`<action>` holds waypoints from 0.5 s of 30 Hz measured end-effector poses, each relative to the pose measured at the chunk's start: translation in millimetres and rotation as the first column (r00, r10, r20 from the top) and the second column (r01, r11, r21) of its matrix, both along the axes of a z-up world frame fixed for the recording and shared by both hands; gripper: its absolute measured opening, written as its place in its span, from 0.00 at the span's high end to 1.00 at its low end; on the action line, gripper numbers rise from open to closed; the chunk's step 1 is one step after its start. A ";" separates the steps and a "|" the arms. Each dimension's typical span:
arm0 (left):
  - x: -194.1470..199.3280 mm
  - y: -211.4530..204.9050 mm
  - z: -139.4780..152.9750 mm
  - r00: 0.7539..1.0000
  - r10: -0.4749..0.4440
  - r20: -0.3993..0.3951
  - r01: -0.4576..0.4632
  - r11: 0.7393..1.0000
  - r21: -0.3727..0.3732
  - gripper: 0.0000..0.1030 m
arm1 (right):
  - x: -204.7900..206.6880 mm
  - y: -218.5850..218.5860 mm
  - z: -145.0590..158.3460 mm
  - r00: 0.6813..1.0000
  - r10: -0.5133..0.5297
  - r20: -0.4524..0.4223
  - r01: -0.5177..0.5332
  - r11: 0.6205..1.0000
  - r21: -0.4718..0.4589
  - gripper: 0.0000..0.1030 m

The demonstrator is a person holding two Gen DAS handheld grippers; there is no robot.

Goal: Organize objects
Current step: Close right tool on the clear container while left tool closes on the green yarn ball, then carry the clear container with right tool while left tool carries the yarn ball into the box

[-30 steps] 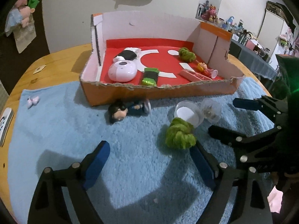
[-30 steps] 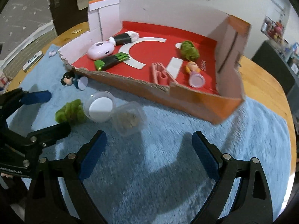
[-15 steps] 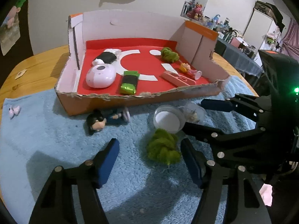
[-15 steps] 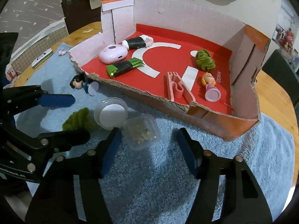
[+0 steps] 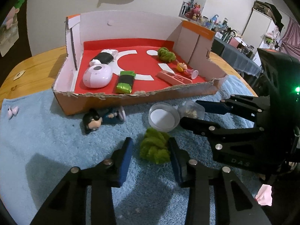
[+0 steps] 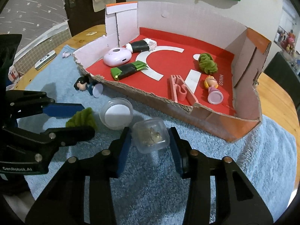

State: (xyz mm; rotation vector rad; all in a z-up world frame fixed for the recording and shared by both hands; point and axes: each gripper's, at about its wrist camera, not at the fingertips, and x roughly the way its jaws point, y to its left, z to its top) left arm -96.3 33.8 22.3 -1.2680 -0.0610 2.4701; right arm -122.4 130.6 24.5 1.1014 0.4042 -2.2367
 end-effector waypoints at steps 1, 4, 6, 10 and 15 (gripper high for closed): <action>0.6 0.3 0.1 1.000 -0.001 0.000 0.001 1.000 0.000 0.65 | 0.1 0.5 0.3 1.000 -0.001 0.002 0.001 1.000 -0.002 0.62; 2.2 1.8 0.6 1.000 -0.008 -0.001 0.008 1.000 0.002 0.70 | 1.2 1.5 0.9 1.000 -0.006 -0.001 0.006 1.000 0.000 0.62; 3.4 2.8 1.2 1.000 -0.009 -0.007 0.009 1.000 -0.006 0.70 | 1.9 2.5 1.4 1.000 -0.008 -0.001 0.008 1.000 -0.002 0.62; 4.2 2.7 1.5 1.000 -0.006 -0.007 0.006 1.000 -0.006 0.71 | 4.6 3.3 2.6 1.000 -0.008 -0.006 0.008 1.000 -0.002 0.62; 8.1 0.9 6.9 1.000 0.000 -0.016 0.000 1.000 0.002 0.71 | 8.1 4.8 5.2 1.000 -0.014 -0.011 0.014 1.000 -0.009 0.62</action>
